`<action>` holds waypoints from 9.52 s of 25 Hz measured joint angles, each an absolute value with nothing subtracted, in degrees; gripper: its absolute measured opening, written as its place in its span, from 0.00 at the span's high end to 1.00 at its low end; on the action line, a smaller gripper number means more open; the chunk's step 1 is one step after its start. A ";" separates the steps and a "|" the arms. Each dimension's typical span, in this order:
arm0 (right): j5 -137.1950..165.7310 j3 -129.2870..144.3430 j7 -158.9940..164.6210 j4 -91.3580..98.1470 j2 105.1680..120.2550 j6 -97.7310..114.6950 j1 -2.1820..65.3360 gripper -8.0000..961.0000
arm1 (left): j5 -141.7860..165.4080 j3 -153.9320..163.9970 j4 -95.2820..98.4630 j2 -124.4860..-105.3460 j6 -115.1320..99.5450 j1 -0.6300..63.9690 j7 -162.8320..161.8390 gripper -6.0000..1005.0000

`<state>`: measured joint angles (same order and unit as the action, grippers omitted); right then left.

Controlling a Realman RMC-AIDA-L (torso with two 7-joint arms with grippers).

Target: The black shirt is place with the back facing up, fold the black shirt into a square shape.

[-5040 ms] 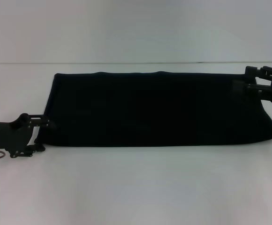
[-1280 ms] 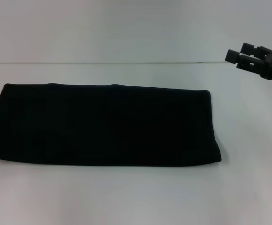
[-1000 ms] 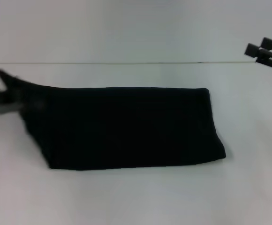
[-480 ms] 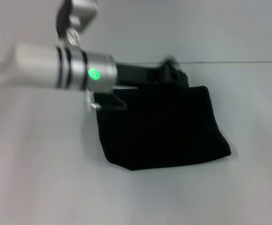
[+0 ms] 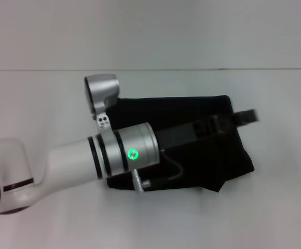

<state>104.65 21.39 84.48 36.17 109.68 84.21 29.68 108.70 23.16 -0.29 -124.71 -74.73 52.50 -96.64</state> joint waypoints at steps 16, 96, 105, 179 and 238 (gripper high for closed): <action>120.71 26.97 116.85 35.55 107.35 84.24 34.89 0.09 | 109.31 34.67 20.50 -123.62 -88.55 42.16 -91.26 0.19; 122.35 40.61 129.00 19.78 116.81 62.72 46.58 0.90 | 123.22 42.72 40.16 -121.29 -91.21 34.72 -76.71 0.06; 119.62 39.95 127.82 23.59 115.42 66.70 45.80 0.90 | 123.22 42.34 40.11 -121.29 -90.22 34.71 -76.86 0.06; 124.10 40.82 125.47 28.92 108.98 70.39 42.19 0.18 | 122.95 47.24 19.75 -121.41 -42.02 51.88 -130.26 0.16; 124.19 43.29 125.80 28.41 109.72 67.52 43.00 0.18 | 120.87 44.27 22.50 -121.54 -36.29 50.07 -124.85 0.93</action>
<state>124.19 43.29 125.80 28.41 109.72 67.52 43.00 120.87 44.27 22.50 -121.54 -36.29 50.07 -124.85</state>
